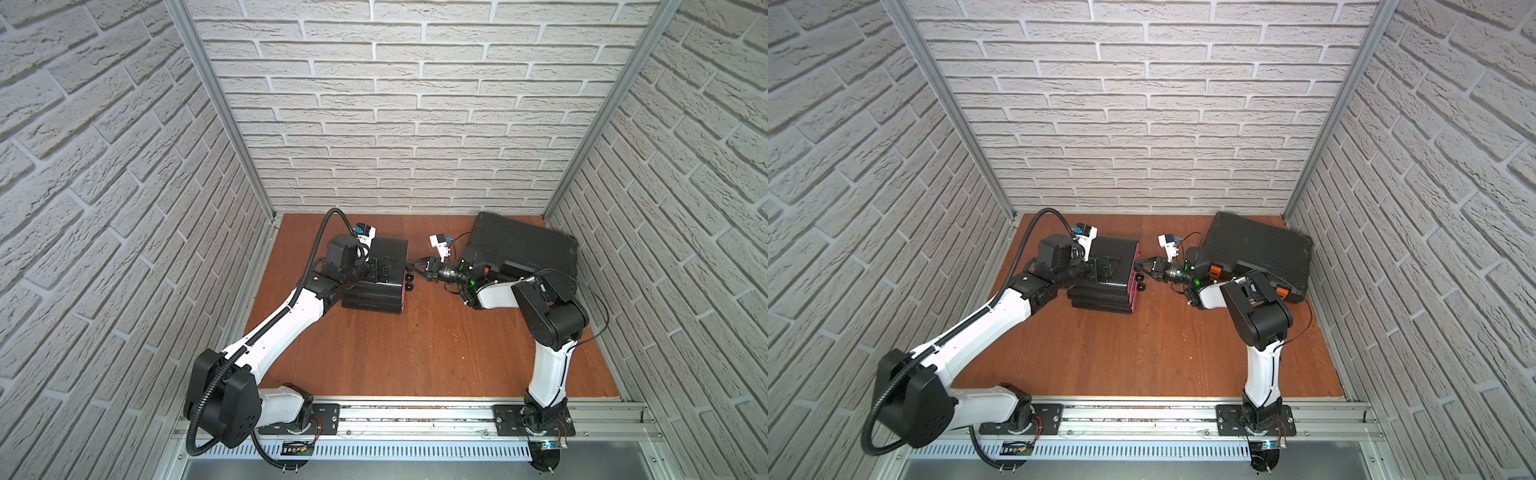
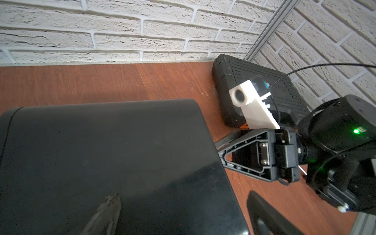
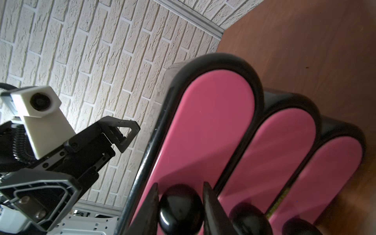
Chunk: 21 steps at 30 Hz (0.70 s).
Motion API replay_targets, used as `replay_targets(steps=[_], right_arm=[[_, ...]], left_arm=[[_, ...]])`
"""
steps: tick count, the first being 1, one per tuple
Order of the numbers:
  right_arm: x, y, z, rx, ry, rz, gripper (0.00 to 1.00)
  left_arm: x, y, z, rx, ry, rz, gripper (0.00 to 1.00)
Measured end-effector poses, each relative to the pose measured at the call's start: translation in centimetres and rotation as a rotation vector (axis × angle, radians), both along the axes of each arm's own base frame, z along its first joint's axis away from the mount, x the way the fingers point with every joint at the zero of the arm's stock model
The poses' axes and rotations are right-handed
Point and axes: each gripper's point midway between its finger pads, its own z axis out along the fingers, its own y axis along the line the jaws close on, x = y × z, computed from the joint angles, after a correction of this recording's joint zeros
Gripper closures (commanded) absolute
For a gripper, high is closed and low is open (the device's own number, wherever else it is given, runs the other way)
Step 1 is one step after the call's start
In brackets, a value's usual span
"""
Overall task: Take the sponge out of the drawer
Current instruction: Open the drawer in the storage box.
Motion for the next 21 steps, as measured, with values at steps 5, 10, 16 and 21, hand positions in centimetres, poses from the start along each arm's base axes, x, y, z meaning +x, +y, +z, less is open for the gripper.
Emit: replay_targets(steps=[5,10,16,21], right_arm=[[-0.3,-0.4,0.2,-0.085,-0.008,-0.038,0.87],[-1.2,-1.6,0.2,-0.173,-0.014,-0.075,0.87],[-1.9,-2.5,0.2,-0.25,-0.037,-0.098,0.87],[-2.3,-3.8,0.4,-0.307,-0.058,-0.129,0.88]], left_arm=[[0.2,0.2,-0.2,0.007,0.002,0.012,0.03],[0.5,0.7,-0.7,0.015,0.018,0.028,0.03],[1.0,1.5,-0.9,0.013,0.025,0.057,0.02],[1.4,2.1,-1.0,0.003,0.012,0.074,0.02]])
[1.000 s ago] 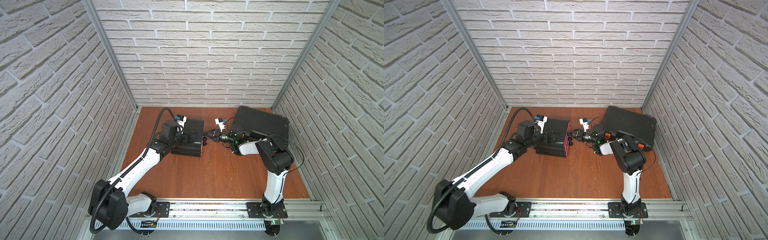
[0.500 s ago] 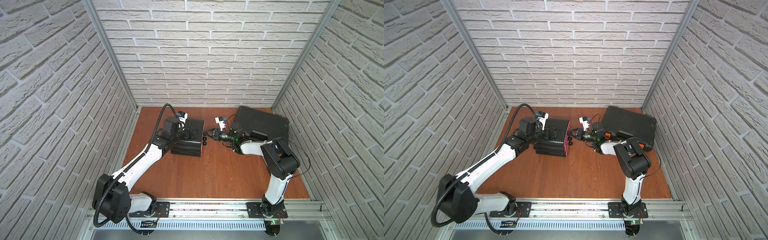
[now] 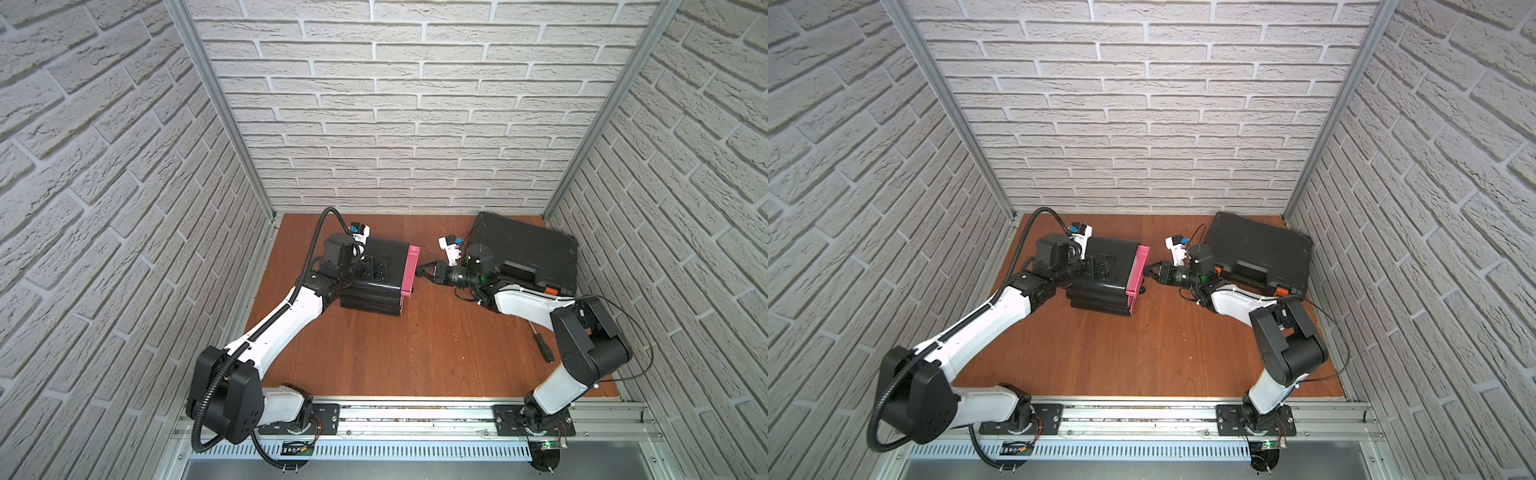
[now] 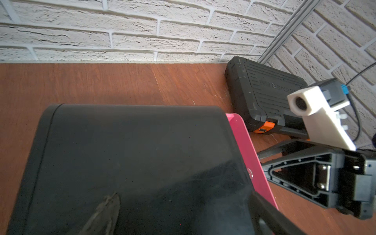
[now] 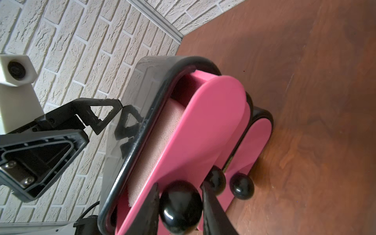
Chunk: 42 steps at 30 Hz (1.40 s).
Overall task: Take the sponge out of the drawer
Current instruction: Open the drawer in the storage box.
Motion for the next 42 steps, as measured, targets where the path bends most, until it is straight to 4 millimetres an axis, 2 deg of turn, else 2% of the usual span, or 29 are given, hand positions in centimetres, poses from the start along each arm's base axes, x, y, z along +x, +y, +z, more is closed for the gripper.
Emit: replay_targets(steps=[8,13,15,17,20,26,34,38,42], right_arm=[[-1.2,-2.1,0.6,-0.098,-0.01,-0.032,0.85],[-1.6,-2.3,-0.3,-0.115,0.016,-0.028,0.7],[-1.9,-2.3,-0.7,-0.107,0.023,-0.02,0.6],[-2.3,-2.2,-1.2,-0.095,0.035,-0.012,0.57],[-2.7,-2.1,-1.4,-0.079,0.045,0.001,0.56],[-2.3,-0.8,0.1,0.012,0.002,0.047,0.58],[-1.8,0.2,-1.1,0.076,0.034,0.083,0.61],[-1.6,0.5,-1.5,0.086,0.04,0.093,0.57],[-1.6,0.7,-1.8,0.094,0.049,0.098,0.58]], left_arm=[[-0.2,0.5,0.1,-0.019,-0.017,0.012,0.02],[-0.3,0.6,0.1,-0.025,-0.019,0.011,0.02],[-0.3,0.6,0.1,-0.028,-0.022,0.009,0.02],[-0.4,0.6,0.1,-0.031,-0.026,0.007,0.02],[-0.6,0.6,0.1,-0.035,-0.028,0.003,0.02],[-0.6,0.5,0.1,-0.046,-0.033,-0.002,0.02],[-0.7,0.3,0.2,-0.055,-0.035,-0.015,0.02],[-0.7,0.2,0.2,-0.057,-0.034,-0.018,0.02],[-0.7,0.2,0.1,-0.059,-0.035,-0.021,0.02]])
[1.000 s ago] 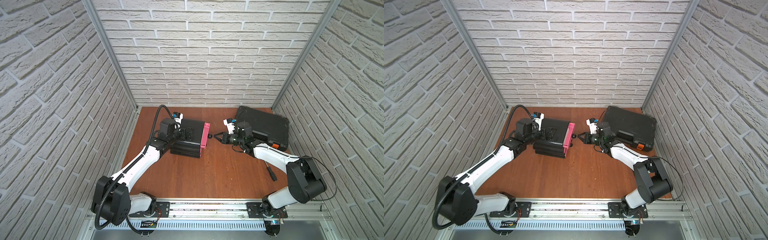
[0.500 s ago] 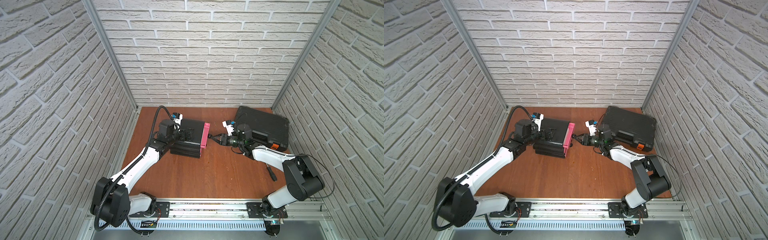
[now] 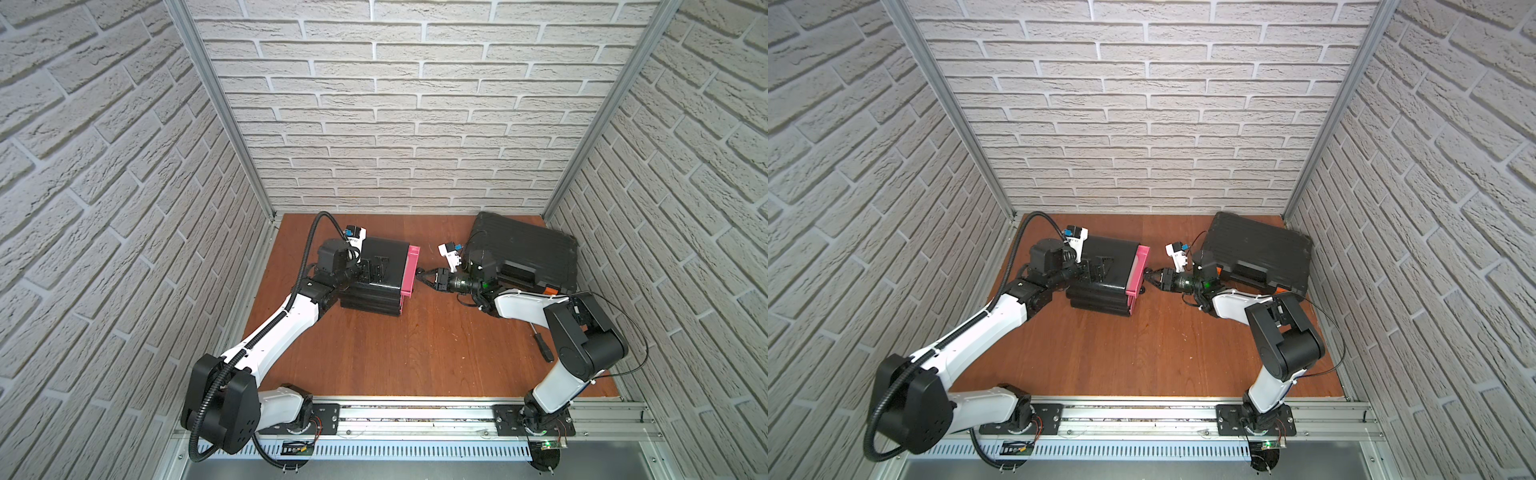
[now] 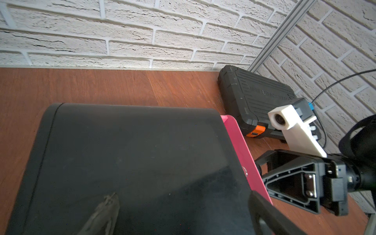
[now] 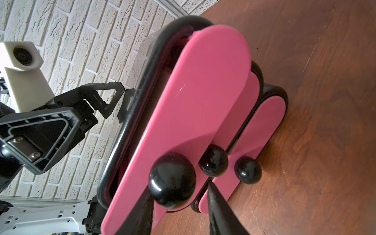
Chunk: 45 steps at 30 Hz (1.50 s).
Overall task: Take the sponge out of the drawer
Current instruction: Open the drawer in the storage box.
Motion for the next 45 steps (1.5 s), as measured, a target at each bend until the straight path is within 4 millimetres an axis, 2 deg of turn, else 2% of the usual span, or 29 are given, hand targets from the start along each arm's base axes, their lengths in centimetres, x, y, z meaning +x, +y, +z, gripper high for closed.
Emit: replay_targets(steps=[24,26,33,39,45], right_arm=[[1.3,1.0,1.3,0.076,-0.039,0.021,0.61],[1.4,1.1,1.2,0.08,-0.039,0.022,0.64],[1.6,1.3,1.1,0.095,-0.033,0.03,0.83],[1.6,1.2,1.1,0.077,-0.047,0.027,0.86],[1.3,0.2,1.2,0.021,-0.05,-0.004,0.86]], left_arm=[[-0.1,-0.3,0.1,-0.013,-0.006,-0.016,0.02],[-0.1,-0.3,0.1,-0.014,-0.006,-0.018,0.02],[-0.1,-0.3,0.1,-0.015,-0.005,-0.019,0.02],[-0.1,-0.3,0.1,-0.014,-0.006,-0.019,0.02],[-0.1,-0.3,0.1,-0.013,-0.006,-0.016,0.02]])
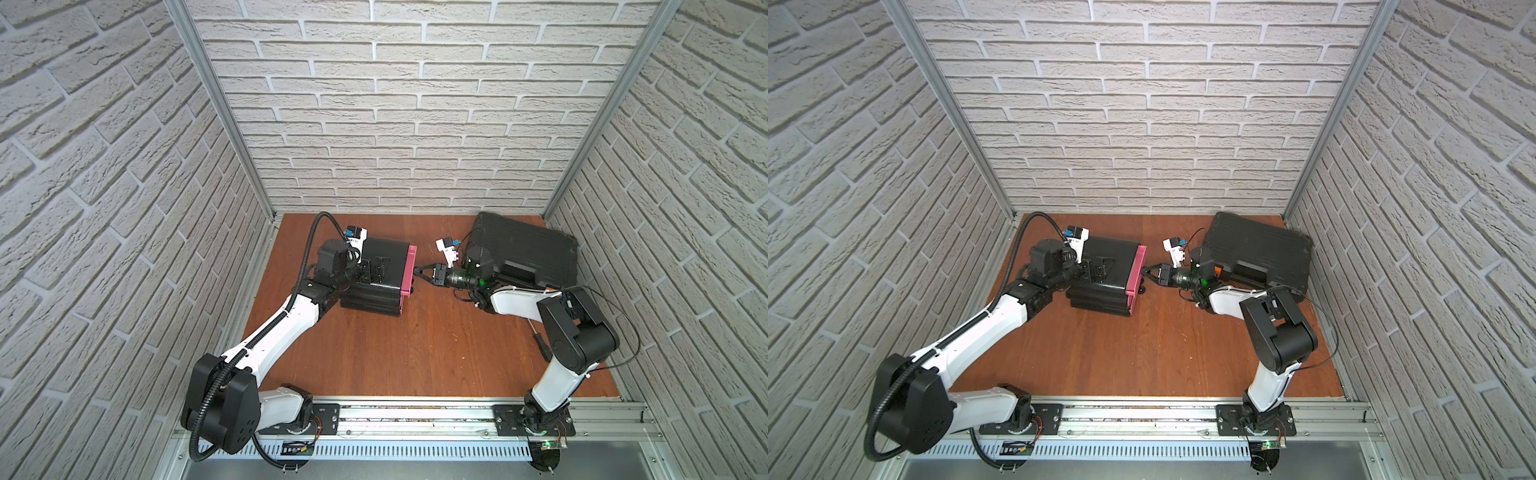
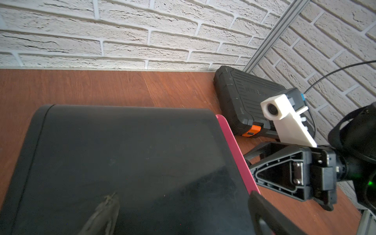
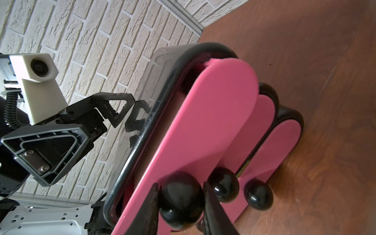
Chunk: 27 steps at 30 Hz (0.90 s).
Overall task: Take the sponge out of the drawer
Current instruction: Open the drawer in the storage box.
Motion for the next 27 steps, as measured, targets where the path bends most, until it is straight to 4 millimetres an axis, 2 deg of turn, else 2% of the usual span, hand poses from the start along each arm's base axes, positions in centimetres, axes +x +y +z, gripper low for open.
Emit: replay_targets(steps=[7,16,27], right_arm=[[-0.2,-1.0,-0.1,-0.025,-0.004,-0.021,0.87],[-1.2,-3.5,-0.1,-0.053,-0.006,-0.065,0.87],[-1.7,-4.7,-0.2,-0.11,0.0,-0.089,0.87]], left_arm=[[0.2,0.6,0.0,-0.002,-0.005,0.016,0.02],[0.3,1.3,0.0,-0.012,-0.011,0.038,0.02],[0.5,1.5,0.0,-0.022,-0.008,0.048,0.02]])
